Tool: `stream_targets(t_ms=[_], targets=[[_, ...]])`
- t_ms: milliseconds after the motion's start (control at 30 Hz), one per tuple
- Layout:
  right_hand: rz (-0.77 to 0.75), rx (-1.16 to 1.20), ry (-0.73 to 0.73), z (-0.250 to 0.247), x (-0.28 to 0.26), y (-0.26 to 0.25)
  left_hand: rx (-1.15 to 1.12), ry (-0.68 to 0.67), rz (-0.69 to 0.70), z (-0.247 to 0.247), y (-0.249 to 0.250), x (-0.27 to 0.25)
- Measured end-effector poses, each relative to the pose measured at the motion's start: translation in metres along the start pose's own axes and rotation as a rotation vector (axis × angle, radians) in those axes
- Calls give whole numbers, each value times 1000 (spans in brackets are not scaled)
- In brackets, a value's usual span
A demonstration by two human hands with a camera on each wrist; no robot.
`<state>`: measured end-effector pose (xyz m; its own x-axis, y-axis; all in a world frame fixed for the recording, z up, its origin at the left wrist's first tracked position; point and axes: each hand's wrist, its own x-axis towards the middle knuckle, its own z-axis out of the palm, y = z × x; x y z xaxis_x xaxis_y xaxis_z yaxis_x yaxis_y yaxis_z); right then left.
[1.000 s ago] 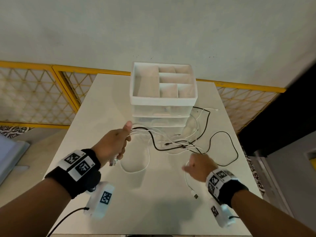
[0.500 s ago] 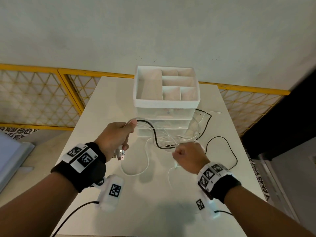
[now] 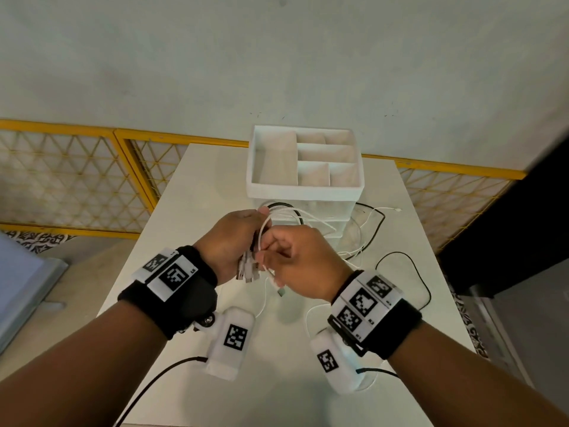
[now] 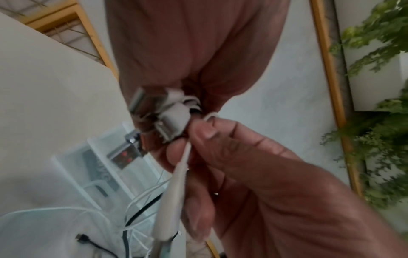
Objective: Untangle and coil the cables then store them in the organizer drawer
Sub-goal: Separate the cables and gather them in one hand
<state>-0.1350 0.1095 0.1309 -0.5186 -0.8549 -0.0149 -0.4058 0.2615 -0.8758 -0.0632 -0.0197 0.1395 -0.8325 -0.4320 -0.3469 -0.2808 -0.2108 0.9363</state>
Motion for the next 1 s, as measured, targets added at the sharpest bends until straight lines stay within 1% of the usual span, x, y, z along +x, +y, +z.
stream_targets(t_ms=[67,133,200,267,300,333,400,433,467,500,567,600,700,767,800,833,867,933,1000], targets=[[-33,-60,28,7,-1,3,7,-9,29,2,1,-1],[-69,-115,34,11,-3,7,-40,-34,53,2,3,-4],[-47,-108,38,13,-5,11,-81,-61,69,1,6,-7],[4,-33,64,10,-7,11,-27,-60,91,-1,7,-6],[13,1,93,8,-8,7,16,-40,106,-2,7,-6],[-11,-6,158,5,-8,4,52,-12,120,-4,7,-6],[-101,-126,368,-7,-8,-5,77,23,133,-5,10,-5],[-130,-214,440,-14,-6,-9,84,24,144,-5,12,-6],[-135,-297,451,-21,-3,-9,100,22,160,-5,15,-6],[-116,-356,417,-26,1,-5,120,25,177,-5,17,-7],[-31,-434,336,-31,9,18,137,55,229,-7,26,-8],[48,-456,298,-34,11,36,122,89,258,-9,31,-9],[360,-523,229,-49,4,95,43,179,315,-28,46,-9],[559,-412,248,-65,-3,114,30,191,320,-42,48,-8],[602,-331,289,-72,-4,114,58,189,312,-47,45,-7],[600,-282,334,-80,-1,109,112,187,298,-51,41,-6],[547,-245,393,-89,3,98,183,188,280,-53,36,-5],[368,-90,529,-108,14,67,312,215,239,-55,22,-2],[220,100,626,-129,22,30,365,263,199,-57,10,2]])
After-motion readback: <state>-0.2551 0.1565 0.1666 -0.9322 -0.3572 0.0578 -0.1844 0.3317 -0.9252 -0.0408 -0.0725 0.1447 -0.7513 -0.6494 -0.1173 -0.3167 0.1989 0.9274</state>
